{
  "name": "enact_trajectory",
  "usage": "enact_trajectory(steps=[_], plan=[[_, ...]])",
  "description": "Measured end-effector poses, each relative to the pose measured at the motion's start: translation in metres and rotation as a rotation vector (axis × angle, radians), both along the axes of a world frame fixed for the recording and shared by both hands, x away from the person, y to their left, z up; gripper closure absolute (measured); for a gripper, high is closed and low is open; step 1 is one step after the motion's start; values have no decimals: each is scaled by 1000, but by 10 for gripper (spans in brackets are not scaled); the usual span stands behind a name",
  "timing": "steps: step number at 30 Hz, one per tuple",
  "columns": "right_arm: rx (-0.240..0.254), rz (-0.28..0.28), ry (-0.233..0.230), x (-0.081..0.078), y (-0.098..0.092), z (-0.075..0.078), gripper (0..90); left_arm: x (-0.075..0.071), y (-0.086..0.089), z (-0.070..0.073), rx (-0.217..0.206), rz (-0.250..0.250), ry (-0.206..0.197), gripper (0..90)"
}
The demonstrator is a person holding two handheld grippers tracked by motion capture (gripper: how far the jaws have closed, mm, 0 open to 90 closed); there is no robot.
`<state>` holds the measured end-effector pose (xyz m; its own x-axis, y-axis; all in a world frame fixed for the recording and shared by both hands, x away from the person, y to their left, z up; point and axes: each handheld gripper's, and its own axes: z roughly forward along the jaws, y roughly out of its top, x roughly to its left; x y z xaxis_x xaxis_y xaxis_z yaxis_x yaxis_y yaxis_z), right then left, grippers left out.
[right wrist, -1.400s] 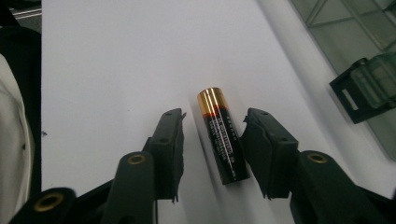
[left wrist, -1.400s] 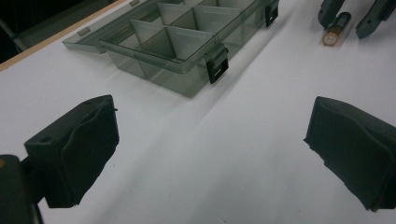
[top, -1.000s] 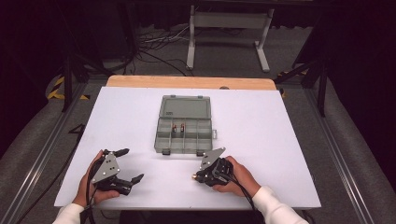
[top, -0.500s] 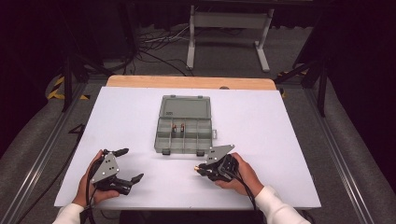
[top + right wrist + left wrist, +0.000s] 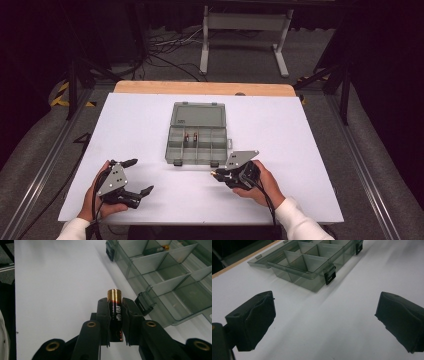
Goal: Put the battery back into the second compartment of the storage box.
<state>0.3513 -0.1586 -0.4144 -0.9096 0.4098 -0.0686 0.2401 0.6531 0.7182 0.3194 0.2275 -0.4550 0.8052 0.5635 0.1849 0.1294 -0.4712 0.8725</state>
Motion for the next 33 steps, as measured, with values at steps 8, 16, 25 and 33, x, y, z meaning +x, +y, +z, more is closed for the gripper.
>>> enact_trajectory(steps=[8, 16, 25, 33], plan=[[45, -31, -21, 5, 0, 12, 776, 0, 0, 0, -1, 1, 3, 29], [81, -52, -45, 16, 10, 27, 776, -1, 1, 1, -8, 4, 2, 28], [81, -95, -66, 40, 32, 39, 776, -1, 1, 1, -10, -1, -1, 28], [64, -141, -53, 61, 48, 44, 776, -1, 1, 1, -15, -1, 5, 28]])
